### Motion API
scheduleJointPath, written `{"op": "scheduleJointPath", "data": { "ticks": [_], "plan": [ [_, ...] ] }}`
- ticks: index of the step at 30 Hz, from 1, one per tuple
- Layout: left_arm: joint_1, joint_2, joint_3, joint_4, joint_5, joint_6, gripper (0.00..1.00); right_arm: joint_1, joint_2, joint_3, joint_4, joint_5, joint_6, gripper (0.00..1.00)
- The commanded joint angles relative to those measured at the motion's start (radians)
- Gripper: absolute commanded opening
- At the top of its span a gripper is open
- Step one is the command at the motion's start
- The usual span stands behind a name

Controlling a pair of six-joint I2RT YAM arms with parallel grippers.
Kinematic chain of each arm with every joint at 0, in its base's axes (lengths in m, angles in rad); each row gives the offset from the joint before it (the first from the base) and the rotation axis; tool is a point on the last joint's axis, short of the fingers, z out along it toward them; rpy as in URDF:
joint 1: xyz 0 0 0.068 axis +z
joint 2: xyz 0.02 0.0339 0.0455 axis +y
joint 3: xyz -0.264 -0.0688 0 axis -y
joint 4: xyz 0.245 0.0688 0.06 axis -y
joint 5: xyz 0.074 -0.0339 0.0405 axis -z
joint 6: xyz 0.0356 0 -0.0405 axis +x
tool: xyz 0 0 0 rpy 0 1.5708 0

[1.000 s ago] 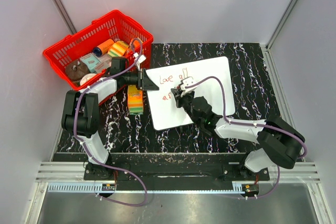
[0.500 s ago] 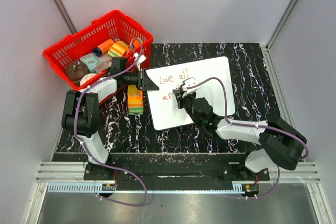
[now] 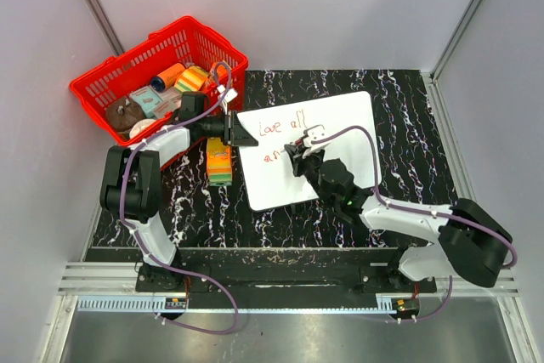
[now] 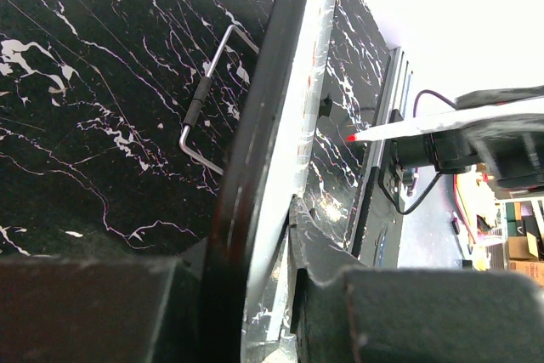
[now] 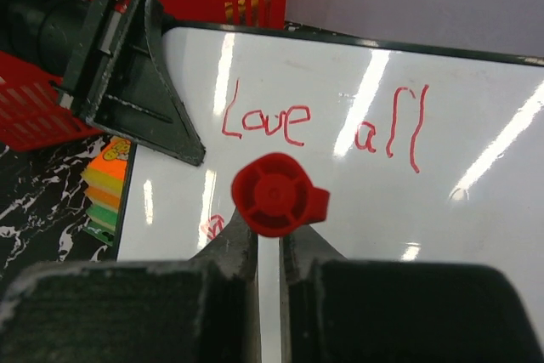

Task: Write a sentence on the whiteboard

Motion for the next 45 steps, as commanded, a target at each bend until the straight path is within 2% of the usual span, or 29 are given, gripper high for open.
{"op": "scheduleJointPath", "data": {
  "ticks": [1, 8, 12, 14, 16, 19, 29, 34, 45],
  "plan": [
    [0.006, 0.018, 0.031, 0.140, -0.377, 0.254, 0.00, 0.002, -0.093, 0.020, 0.007, 0.000, 0.021, 0.00],
    [0.002, 0.016, 0.028, 0.140, -0.382, 0.258, 0.00, -0.047, -0.113, 0.025, -0.042, -0.038, 0.073, 0.00],
    [0.001, 0.016, 0.028, 0.140, -0.383, 0.257, 0.00, -0.145, -0.136, 0.006, -0.065, -0.142, 0.167, 0.00],
    [0.001, 0.015, 0.028, 0.140, -0.385, 0.258, 0.00, -0.222, -0.165, -0.008, -0.067, -0.245, 0.231, 0.00],
    [-0.001, 0.015, 0.028, 0.140, -0.385, 0.258, 0.00, -0.253, -0.182, -0.017, -0.068, -0.309, 0.254, 0.00],
    [-0.002, 0.016, 0.028, 0.140, -0.385, 0.258, 0.00, -0.258, -0.210, -0.011, -0.099, -0.326, 0.230, 0.00],
    [-0.007, 0.021, 0.028, 0.138, -0.388, 0.255, 0.00, -0.247, -0.228, -0.012, -0.160, -0.299, 0.153, 0.00],
    [-0.007, 0.022, 0.028, 0.140, -0.391, 0.257, 0.00, -0.153, -0.212, 0.003, -0.172, -0.189, 0.061, 0.00],
    [-0.010, 0.024, 0.026, 0.138, -0.391, 0.255, 0.00, -0.133, -0.166, -0.003, -0.134, -0.156, 0.066, 0.00]
  ]
}}
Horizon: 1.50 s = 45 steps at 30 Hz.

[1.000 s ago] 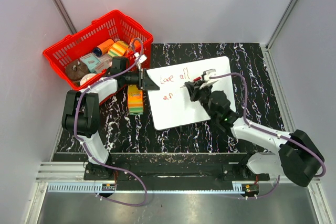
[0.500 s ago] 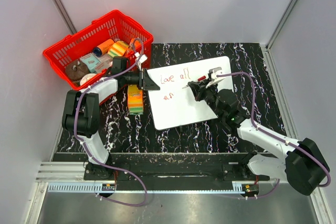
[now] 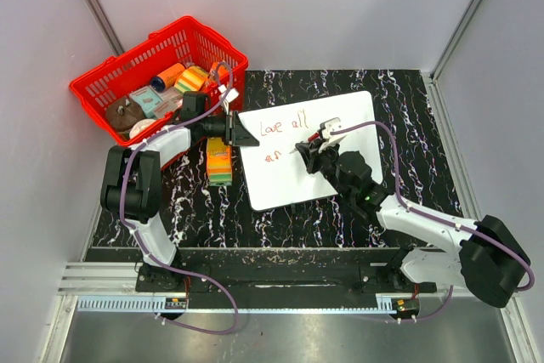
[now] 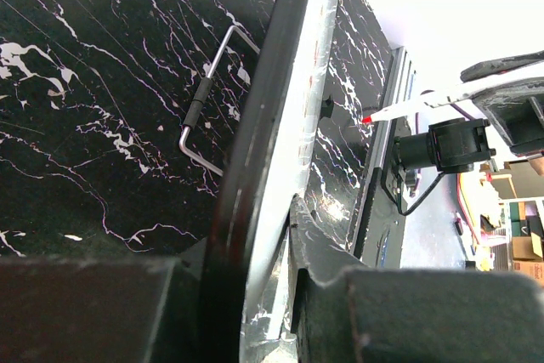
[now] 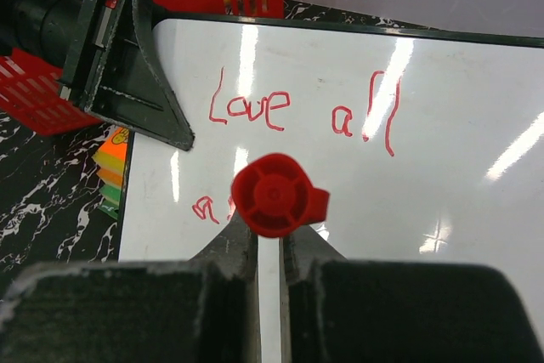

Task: Write a sentence on the whiteboard

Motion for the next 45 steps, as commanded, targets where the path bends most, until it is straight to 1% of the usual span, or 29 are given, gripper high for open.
{"op": "scheduleJointPath", "data": {
  "ticks": [1, 28, 33, 37, 45],
  "plan": [
    [0.000, 0.024, 0.024, 0.137, -0.380, 0.255, 0.00, 0.004, -0.002, 0.015, 0.045, 0.043, -0.020, 0.00],
    [-0.011, 0.030, 0.027, 0.132, -0.386, 0.261, 0.00, 0.004, -0.018, -0.013, 0.063, 0.049, -0.020, 0.00],
    [-0.012, 0.033, 0.029, 0.131, -0.387, 0.261, 0.00, 0.010, -0.014, -0.027, 0.087, 0.028, -0.046, 0.00],
    [-0.012, 0.036, 0.033, 0.127, -0.387, 0.261, 0.00, 0.054, 0.029, -0.015, 0.113, 0.080, -0.079, 0.00],
    [-0.015, 0.044, 0.040, 0.115, -0.384, 0.263, 0.00, 0.065, 0.104, 0.021, 0.147, 0.134, -0.053, 0.00]
  ]
}}
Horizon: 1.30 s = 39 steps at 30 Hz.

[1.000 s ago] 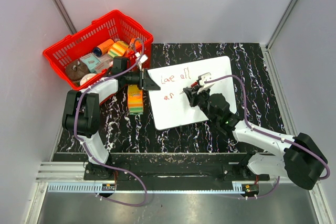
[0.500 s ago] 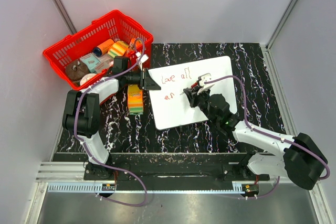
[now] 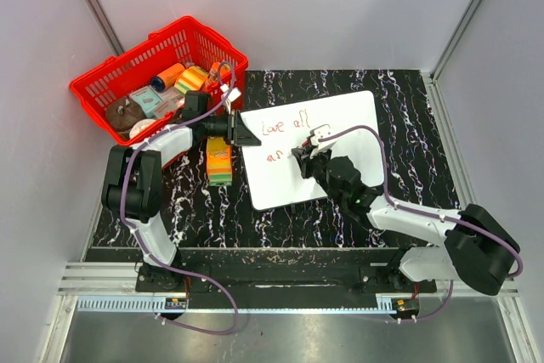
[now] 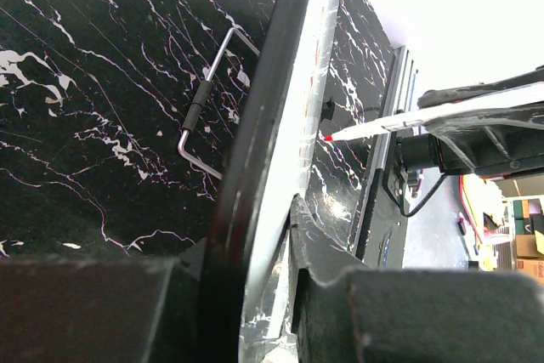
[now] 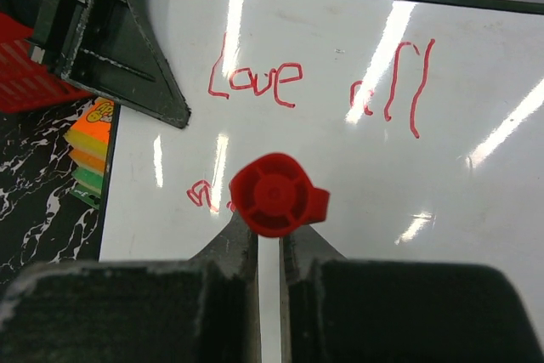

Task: Write a sentence on the whiteboard

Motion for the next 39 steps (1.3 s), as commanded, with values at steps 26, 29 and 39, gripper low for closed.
{"op": "scheduleJointPath", "data": {
  "ticks": [26, 29, 39],
  "plan": [
    [-0.010, 0.040, 0.024, 0.109, -0.380, 0.271, 0.00, 0.009, 0.121, 0.083, 0.125, 0.103, 0.012, 0.00],
    [-0.012, 0.040, 0.025, 0.109, -0.383, 0.271, 0.00, 0.009, 0.120, 0.080, 0.122, 0.112, 0.015, 0.00],
    [-0.015, 0.040, 0.027, 0.108, -0.384, 0.274, 0.00, 0.009, 0.129, 0.074, 0.104, 0.083, 0.029, 0.00]
  ]
}}
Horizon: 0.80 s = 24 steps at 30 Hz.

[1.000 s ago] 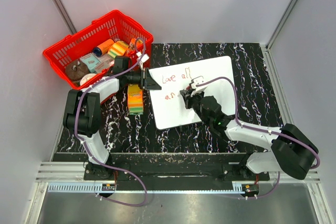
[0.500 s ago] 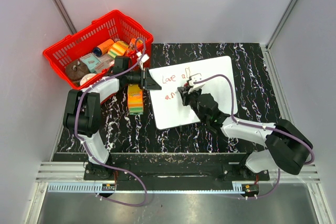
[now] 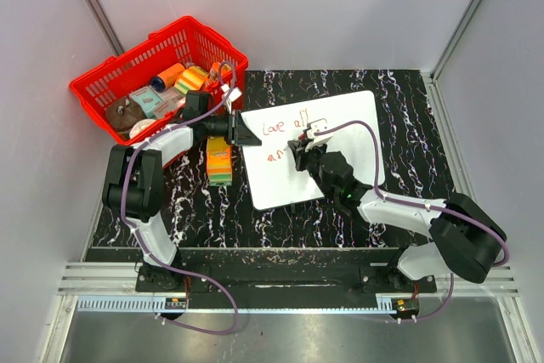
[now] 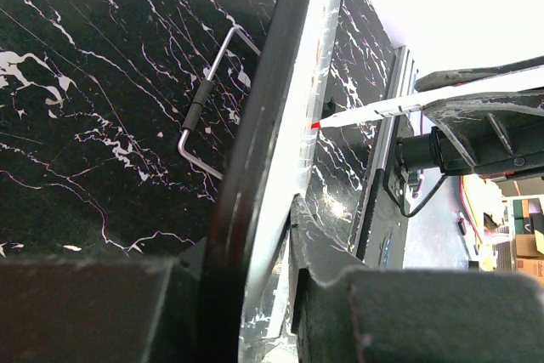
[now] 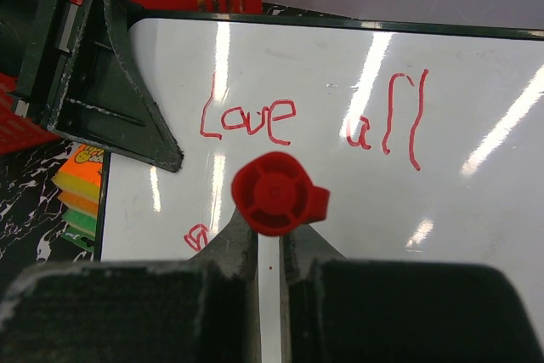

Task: Write a sentence on the whiteboard

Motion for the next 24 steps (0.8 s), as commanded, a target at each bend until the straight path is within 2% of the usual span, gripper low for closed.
{"op": "scheduleJointPath", "data": {
  "ticks": [1, 24],
  "plan": [
    [-0.008, 0.031, 0.021, 0.109, -0.382, 0.275, 0.00, 0.005, 0.010, 0.012, 0.012, 0.010, 0.011, 0.00],
    [-0.015, 0.039, 0.030, 0.092, -0.395, 0.286, 0.00, 0.006, -0.051, -0.037, -0.097, -0.021, 0.038, 0.00]
  ]
}}
